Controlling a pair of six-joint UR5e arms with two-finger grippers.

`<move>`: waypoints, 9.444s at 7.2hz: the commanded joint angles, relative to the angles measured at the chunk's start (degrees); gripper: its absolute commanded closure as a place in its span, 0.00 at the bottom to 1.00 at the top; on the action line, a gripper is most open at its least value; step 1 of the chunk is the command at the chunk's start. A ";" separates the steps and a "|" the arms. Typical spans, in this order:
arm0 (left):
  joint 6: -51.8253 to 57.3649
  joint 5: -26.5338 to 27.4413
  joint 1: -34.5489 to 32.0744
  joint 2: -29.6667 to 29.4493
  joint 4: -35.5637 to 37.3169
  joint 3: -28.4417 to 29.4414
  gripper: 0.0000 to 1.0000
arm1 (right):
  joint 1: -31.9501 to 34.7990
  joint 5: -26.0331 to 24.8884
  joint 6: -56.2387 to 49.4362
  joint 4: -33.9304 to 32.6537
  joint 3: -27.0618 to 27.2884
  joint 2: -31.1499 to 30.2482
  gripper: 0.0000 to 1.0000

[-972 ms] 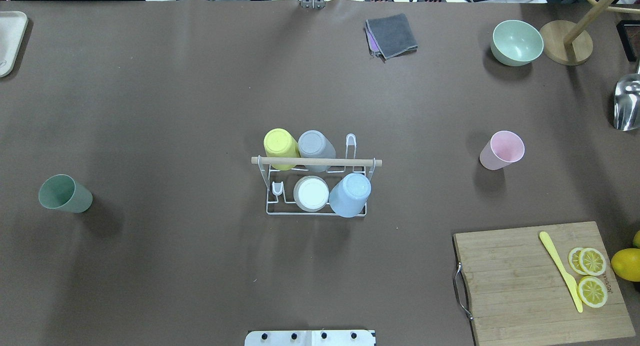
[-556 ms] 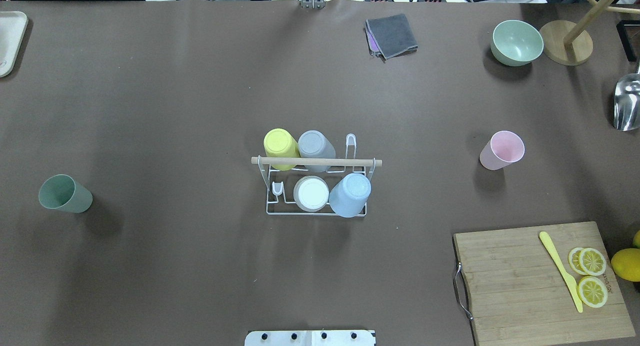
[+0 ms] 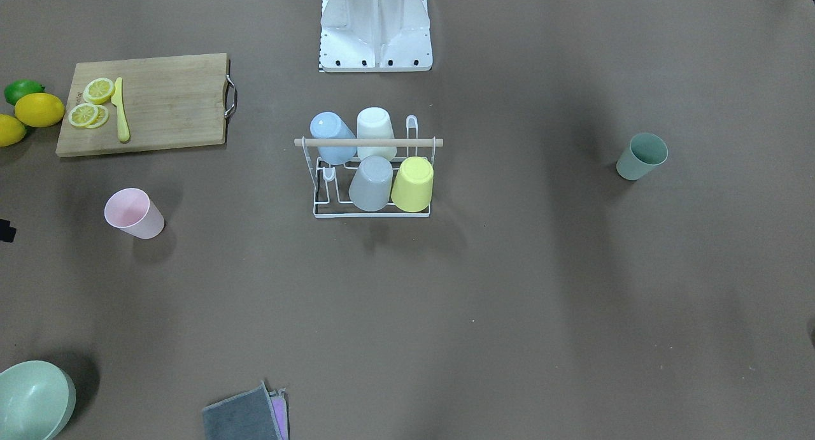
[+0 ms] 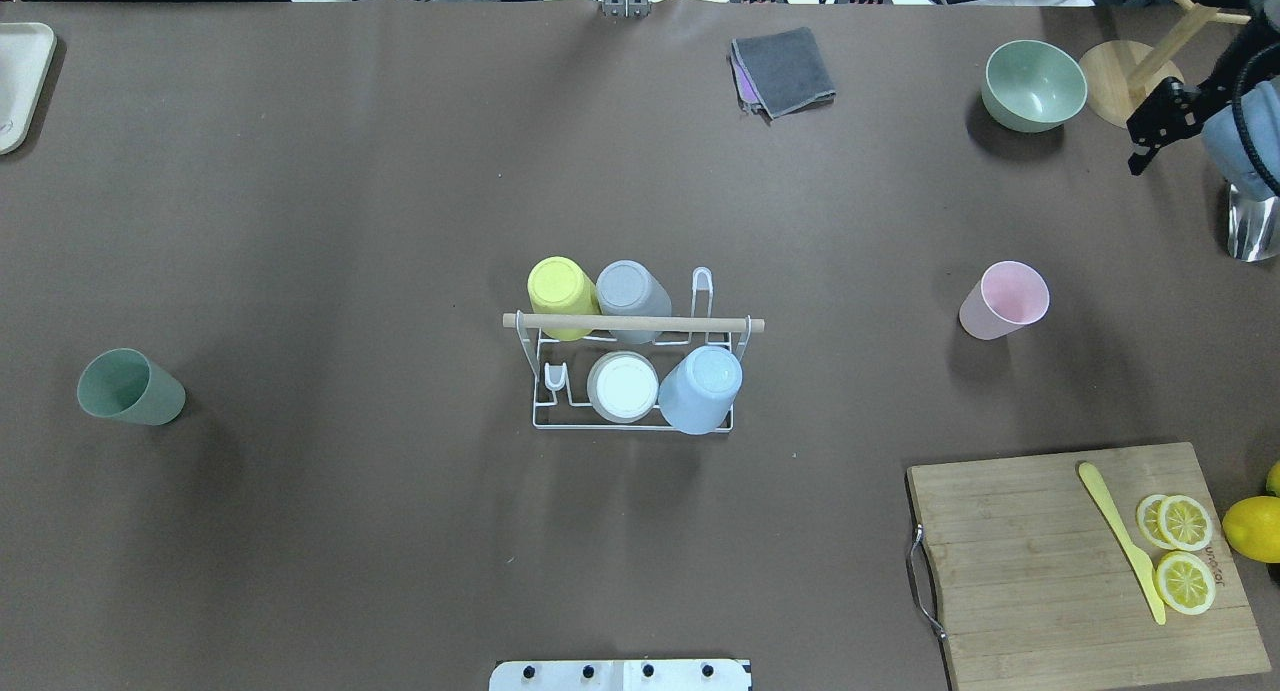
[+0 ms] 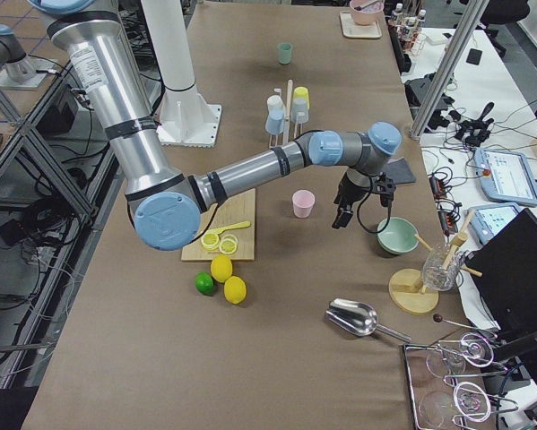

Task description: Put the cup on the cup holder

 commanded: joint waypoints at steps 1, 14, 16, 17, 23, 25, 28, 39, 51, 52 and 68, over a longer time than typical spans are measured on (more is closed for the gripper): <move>-2.87 0.44 -1.89 -9.33 1.56 5.90 0.03 | -4.74 0.41 -0.21 -0.13 -8.81 7.21 0.00; 0.18 2.21 16.01 -31.53 50.32 22.22 0.03 | -12.23 5.95 -23.15 -14.18 -31.53 18.76 0.01; -0.52 -2.35 17.96 -31.45 52.97 21.52 0.02 | -12.84 6.48 -23.07 -16.03 -32.76 18.67 0.02; -1.22 -4.72 19.01 -31.45 52.90 21.25 0.02 | -13.02 7.96 -23.15 -16.56 -33.29 18.49 0.02; 0.17 -4.75 27.61 -25.05 52.54 18.27 0.03 | -14.42 8.32 -22.89 -17.18 -33.47 18.23 0.01; 0.62 -4.92 29.47 -22.06 52.72 15.38 0.03 | -15.21 9.63 -22.98 -17.26 -34.08 18.05 0.01; 0.62 -5.27 31.32 -20.55 52.89 12.73 0.03 | -15.48 10.52 -23.07 -17.26 -34.26 17.61 0.15; 0.44 -8.50 34.75 -15.81 49.64 13.69 0.83 | -5.92 26.20 -28.43 12.47 -19.32 10.86 0.65; -8.25 -11.51 13.32 -19.40 25.51 16.33 1.00 | -2.29 84.65 -96.41 30.11 -24.07 3.73 0.69; -12.26 -11.42 11.13 -21.41 22.78 16.33 1.00 | -3.17 89.48 -102.55 30.37 -24.85 3.20 0.69; -57.52 62.15 32.32 -16.60 -80.96 1.94 1.00 | -24.71 100.26 -139.52 28.98 -34.17 15.15 0.69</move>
